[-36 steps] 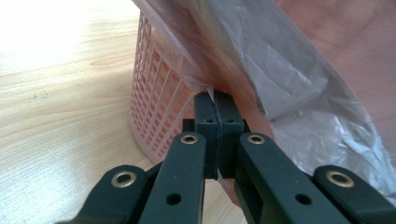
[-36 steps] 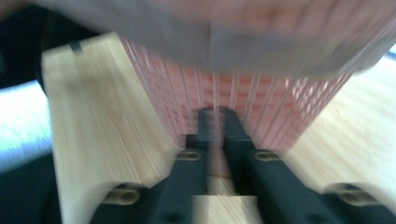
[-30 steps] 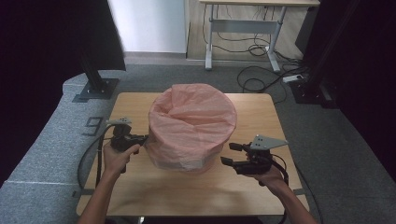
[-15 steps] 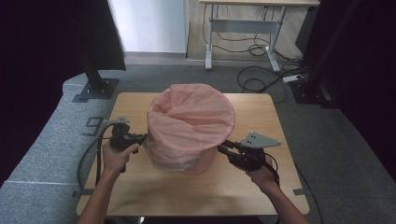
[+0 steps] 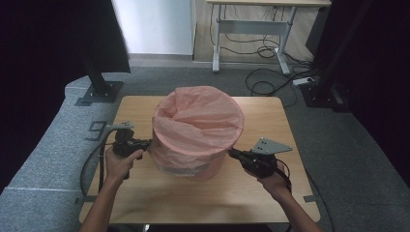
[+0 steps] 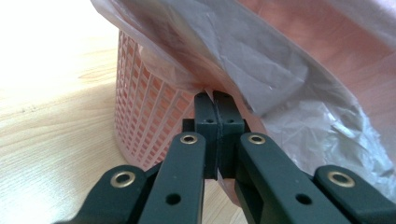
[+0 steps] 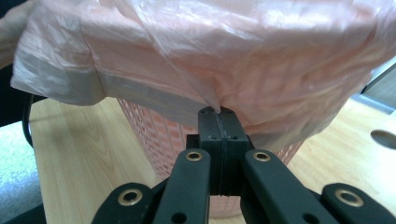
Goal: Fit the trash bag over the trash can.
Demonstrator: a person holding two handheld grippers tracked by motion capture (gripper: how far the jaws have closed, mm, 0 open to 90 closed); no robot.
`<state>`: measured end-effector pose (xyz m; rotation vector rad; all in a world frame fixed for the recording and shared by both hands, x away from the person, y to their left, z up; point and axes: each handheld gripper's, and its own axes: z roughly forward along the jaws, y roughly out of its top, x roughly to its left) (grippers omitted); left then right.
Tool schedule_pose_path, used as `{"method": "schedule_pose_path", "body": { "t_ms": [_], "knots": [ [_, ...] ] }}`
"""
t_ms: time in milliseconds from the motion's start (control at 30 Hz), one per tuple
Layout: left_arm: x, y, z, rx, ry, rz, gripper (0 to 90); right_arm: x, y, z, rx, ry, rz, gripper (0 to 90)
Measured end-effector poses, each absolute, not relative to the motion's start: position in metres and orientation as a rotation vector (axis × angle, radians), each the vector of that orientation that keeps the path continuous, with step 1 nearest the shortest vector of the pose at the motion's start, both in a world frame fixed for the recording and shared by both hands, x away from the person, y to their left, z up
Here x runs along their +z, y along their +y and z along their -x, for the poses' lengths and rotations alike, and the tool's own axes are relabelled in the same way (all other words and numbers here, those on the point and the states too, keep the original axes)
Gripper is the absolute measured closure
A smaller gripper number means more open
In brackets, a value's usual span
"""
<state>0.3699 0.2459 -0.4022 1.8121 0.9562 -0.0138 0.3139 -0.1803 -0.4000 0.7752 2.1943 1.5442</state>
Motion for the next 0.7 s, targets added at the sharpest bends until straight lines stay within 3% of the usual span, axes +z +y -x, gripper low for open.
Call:
{"method": "schedule_pose_path", "body": {
  "t_ms": [233,433,700],
  "knots": [
    [-0.406,0.243,-0.370,-0.026,0.950,-1.814,89.8,-0.408,-0.177,-0.312,1.494,2.254,-0.760,90.0],
    [-0.411,0.237,-0.370,0.088,1.007,-1.884,89.9,-0.412,-0.176,-0.313,1.434,2.293,-0.736,90.0],
    [-0.416,0.238,-0.374,0.054,1.016,-1.844,89.9,-0.430,-0.177,-0.317,1.422,2.354,-0.725,89.8]
  ]
}}
